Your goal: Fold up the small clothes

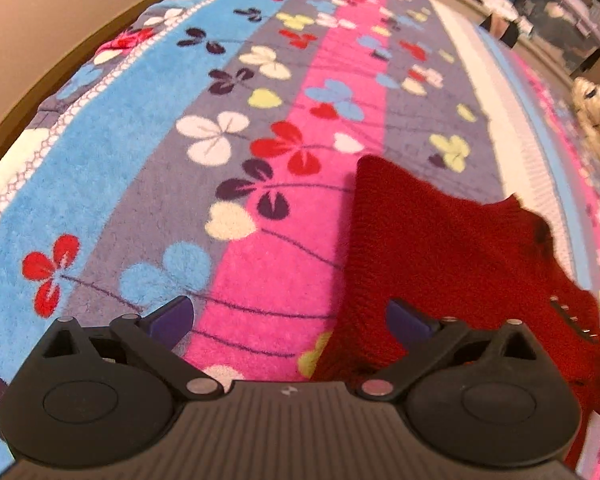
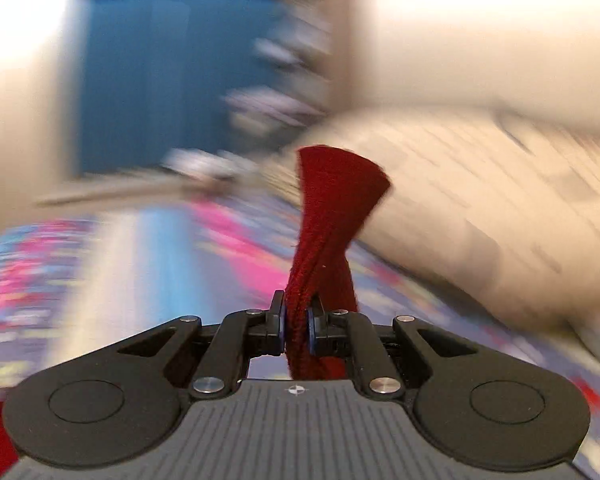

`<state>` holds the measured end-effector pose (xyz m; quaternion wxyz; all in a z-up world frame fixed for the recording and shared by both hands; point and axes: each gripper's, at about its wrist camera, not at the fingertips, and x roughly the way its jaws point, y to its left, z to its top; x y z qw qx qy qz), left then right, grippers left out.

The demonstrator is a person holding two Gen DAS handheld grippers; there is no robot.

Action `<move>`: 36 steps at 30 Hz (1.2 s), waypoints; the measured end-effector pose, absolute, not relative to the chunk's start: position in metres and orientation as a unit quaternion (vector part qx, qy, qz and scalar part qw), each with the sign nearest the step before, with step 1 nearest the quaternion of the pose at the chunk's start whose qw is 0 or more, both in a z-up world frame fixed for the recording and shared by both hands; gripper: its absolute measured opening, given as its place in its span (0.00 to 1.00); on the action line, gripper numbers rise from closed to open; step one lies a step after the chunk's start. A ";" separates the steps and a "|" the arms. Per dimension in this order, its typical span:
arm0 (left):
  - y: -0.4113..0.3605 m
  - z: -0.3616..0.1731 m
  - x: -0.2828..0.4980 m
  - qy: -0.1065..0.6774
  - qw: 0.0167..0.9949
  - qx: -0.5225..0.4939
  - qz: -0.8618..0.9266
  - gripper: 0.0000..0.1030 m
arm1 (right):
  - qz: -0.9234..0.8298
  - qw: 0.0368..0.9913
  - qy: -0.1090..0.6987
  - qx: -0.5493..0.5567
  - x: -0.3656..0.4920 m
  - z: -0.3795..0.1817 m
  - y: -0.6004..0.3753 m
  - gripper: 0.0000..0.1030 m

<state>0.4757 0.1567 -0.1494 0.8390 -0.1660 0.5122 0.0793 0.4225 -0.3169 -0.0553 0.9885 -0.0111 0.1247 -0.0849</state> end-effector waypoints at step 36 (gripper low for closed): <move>0.051 -0.138 0.302 0.546 0.835 0.044 0.048 1.00 | -0.002 0.931 0.365 0.019 0.212 -0.132 -0.293 0.71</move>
